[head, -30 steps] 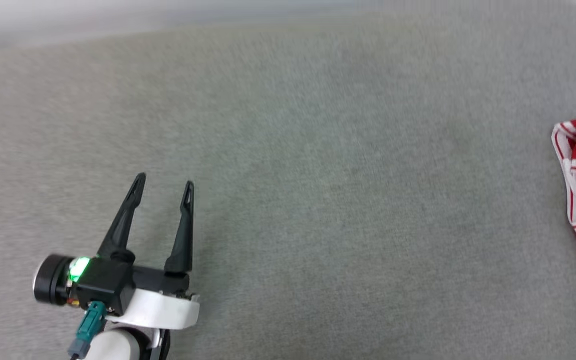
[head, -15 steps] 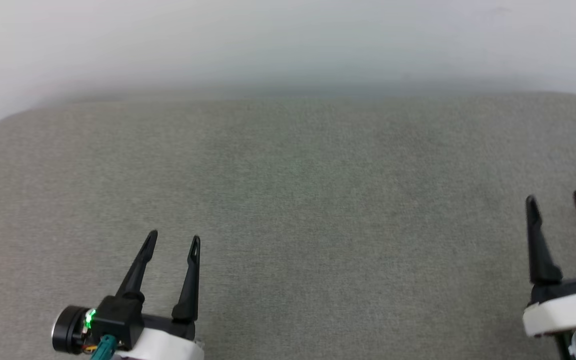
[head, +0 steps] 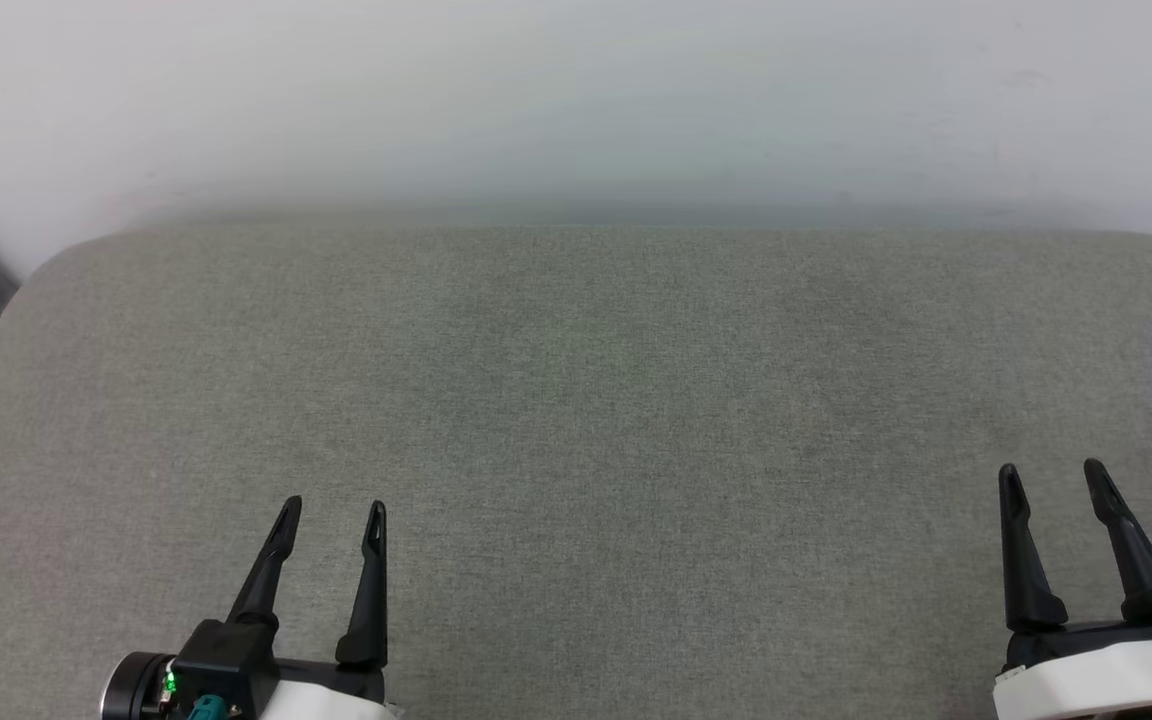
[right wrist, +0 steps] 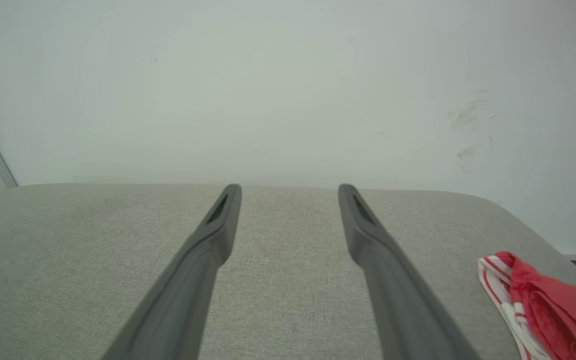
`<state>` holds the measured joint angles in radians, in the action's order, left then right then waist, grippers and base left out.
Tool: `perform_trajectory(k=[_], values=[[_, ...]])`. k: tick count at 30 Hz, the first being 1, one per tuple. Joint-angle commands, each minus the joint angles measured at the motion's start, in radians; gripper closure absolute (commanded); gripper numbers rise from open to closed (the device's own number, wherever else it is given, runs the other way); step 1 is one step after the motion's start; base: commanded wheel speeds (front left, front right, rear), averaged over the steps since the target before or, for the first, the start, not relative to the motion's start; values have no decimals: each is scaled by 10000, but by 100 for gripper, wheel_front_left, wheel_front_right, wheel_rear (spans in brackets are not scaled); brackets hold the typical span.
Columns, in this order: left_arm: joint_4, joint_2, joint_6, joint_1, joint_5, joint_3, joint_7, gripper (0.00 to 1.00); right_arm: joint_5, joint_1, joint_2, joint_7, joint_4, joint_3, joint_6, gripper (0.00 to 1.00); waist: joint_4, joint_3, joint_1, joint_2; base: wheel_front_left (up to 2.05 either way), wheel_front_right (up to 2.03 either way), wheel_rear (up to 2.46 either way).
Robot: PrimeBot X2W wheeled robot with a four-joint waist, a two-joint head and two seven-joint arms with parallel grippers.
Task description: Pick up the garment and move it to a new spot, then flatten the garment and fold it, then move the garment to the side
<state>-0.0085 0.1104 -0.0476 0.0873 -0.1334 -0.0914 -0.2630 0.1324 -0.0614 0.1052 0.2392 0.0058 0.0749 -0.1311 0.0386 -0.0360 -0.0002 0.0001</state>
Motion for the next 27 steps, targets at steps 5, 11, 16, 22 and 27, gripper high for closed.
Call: perform_trajectory(k=[5, 11, 16, 22, 27], values=[[-67, -152, -171, 10, 131, 218, -21, 0, 29, 151, -20, 102, 87, -28, 8, 0, 6, -85, 2, -1, 0, 0, 0], [26, -274, -307, -42, 135, 438, -21, 0, 93, 254, -17, 171, 168, -76, 8, 0, -47, -174, 2, -1, 0, 0, 0], [89, -352, -388, -62, 252, 546, -21, 0, 129, 291, -3, 184, 204, -128, 8, 0, -69, -195, 2, -1, 0, 0, 0], [126, -428, -452, -77, 332, 642, -21, 0, 169, 292, 3, 203, 199, -155, 8, 0, -75, -182, 2, -1, 0, 0, 0], [276, -462, -470, 35, 259, 657, 8, 100, 126, 98, -10, 153, 378, -196, 0, 100, -74, -191, 3, -1, 0, 0, 0]])
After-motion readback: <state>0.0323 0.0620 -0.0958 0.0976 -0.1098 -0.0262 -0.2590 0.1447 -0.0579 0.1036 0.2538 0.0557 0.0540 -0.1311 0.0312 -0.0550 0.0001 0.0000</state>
